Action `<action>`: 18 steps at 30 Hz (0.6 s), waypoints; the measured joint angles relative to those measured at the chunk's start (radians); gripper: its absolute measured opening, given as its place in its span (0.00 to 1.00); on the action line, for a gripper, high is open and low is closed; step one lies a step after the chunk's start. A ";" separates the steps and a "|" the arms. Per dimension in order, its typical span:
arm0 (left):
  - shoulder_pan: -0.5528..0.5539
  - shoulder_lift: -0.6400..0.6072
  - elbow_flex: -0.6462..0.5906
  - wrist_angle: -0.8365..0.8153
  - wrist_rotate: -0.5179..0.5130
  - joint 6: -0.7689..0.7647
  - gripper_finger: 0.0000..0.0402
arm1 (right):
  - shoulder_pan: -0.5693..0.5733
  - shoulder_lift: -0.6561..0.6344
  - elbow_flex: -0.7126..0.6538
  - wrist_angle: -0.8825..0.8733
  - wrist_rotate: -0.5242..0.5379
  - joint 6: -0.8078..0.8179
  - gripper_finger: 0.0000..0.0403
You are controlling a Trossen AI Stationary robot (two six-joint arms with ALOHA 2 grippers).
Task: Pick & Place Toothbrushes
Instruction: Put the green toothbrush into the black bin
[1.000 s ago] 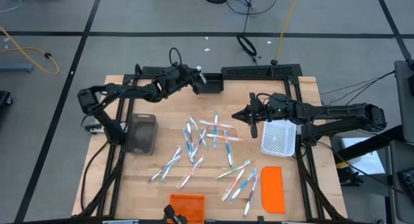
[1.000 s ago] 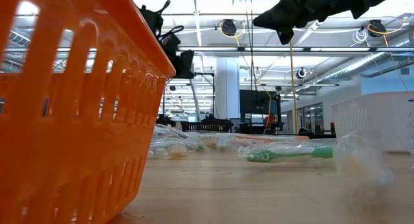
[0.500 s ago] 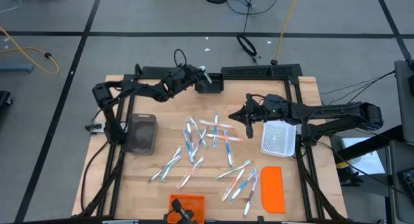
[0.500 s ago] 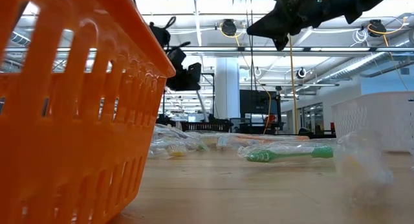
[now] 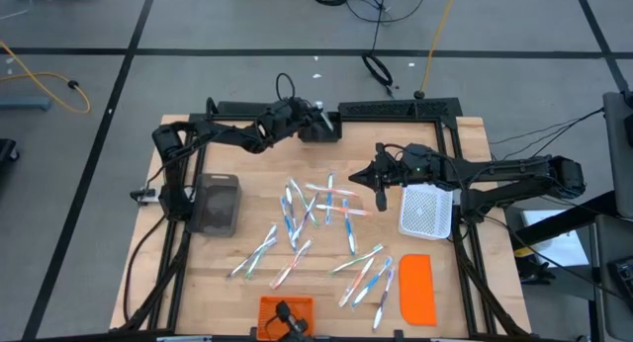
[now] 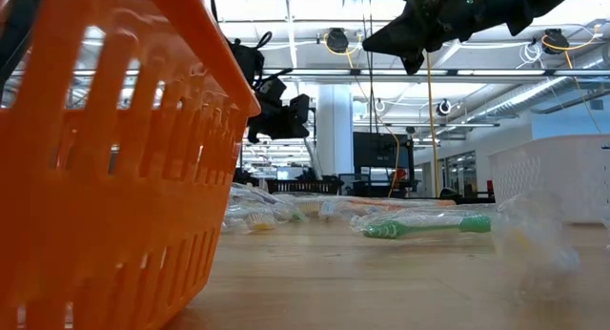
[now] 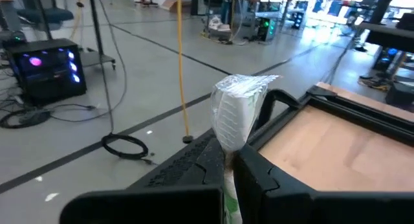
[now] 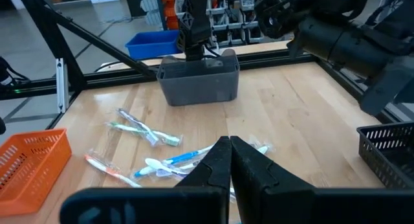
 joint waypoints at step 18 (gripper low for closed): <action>-0.001 -0.001 0.000 -0.101 -0.033 -0.067 0.17 | 0.000 0.000 0.000 -0.001 0.000 0.000 0.00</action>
